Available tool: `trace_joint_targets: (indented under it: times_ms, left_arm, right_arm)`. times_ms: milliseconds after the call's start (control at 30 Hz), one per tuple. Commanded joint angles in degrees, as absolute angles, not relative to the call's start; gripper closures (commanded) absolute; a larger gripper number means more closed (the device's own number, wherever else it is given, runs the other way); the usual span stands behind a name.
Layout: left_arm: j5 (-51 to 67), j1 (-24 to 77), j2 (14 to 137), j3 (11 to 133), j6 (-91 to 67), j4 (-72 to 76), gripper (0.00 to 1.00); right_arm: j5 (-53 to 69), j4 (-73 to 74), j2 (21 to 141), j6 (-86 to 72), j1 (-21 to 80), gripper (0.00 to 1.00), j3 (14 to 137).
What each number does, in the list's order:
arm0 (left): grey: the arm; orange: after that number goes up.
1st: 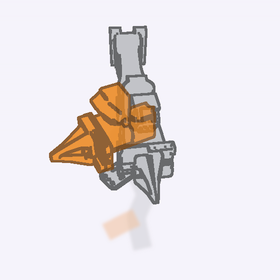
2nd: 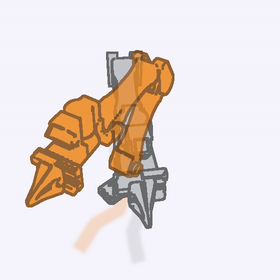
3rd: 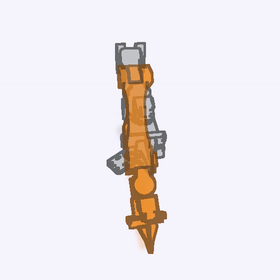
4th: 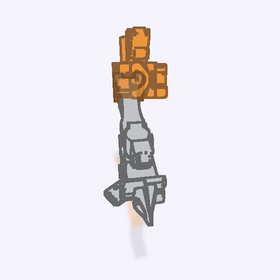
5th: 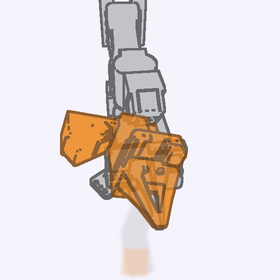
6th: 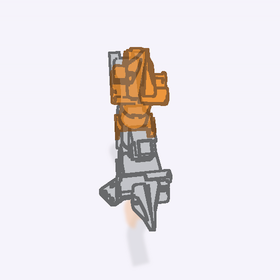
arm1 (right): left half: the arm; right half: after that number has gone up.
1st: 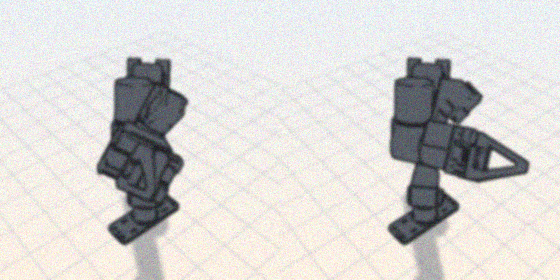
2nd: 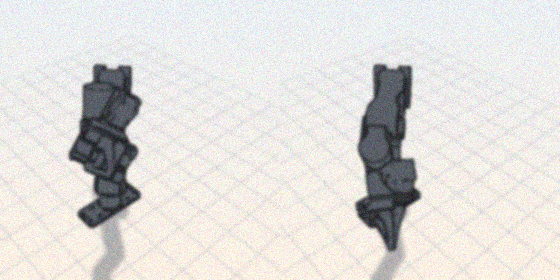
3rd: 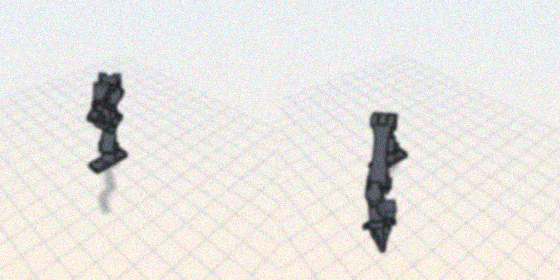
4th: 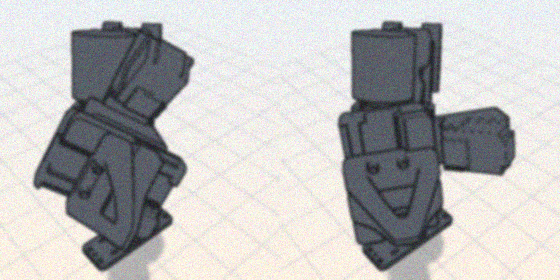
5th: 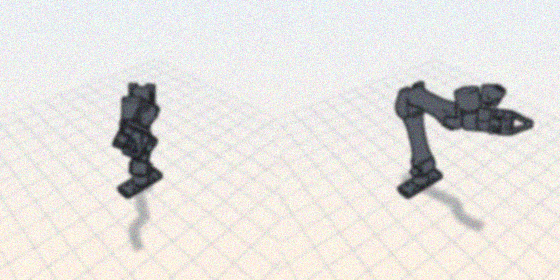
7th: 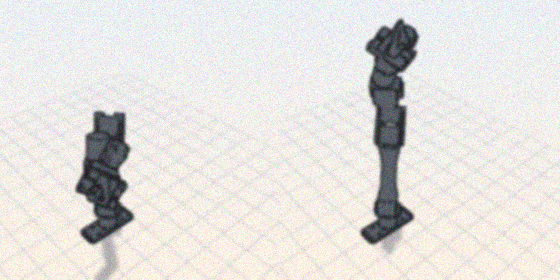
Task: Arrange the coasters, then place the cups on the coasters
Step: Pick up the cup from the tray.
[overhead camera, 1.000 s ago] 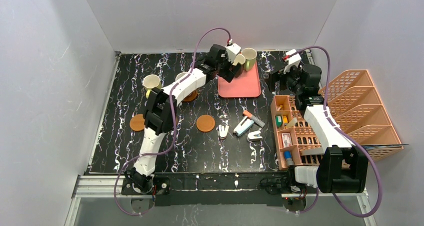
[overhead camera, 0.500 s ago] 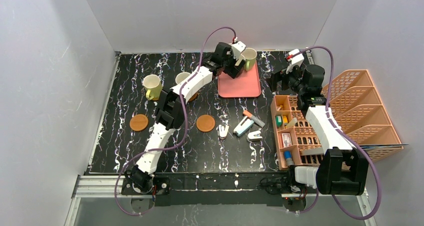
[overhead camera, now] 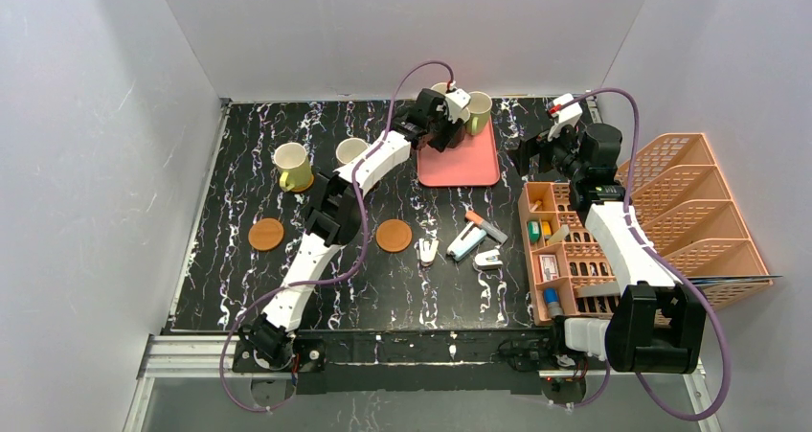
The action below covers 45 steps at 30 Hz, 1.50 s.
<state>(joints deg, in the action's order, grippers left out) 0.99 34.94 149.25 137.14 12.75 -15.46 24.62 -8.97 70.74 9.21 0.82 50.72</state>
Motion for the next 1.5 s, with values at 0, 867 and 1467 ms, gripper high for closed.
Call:
trace_joint_targets:
  times_ms: [0,867,1467]
  left_arm:
    - [2.0,34.5,148.3,140.0,12.7,-16.6,0.62]
    - [5.7,34.5,122.4,121.9,11.6,-19.9,1.0]
    - [-1.8,32.4,84.0,93.1,19.4,-23.6,1.0]
  right_arm:
    - [25.4,-10.2,69.6,9.1,0.6,0.02,50.2]
    - [26.4,-10.5,70.2,8.5,0.6,0.02,49.9]
    - [29.5,-11.5,68.3,5.7,0.6,0.02,49.5]
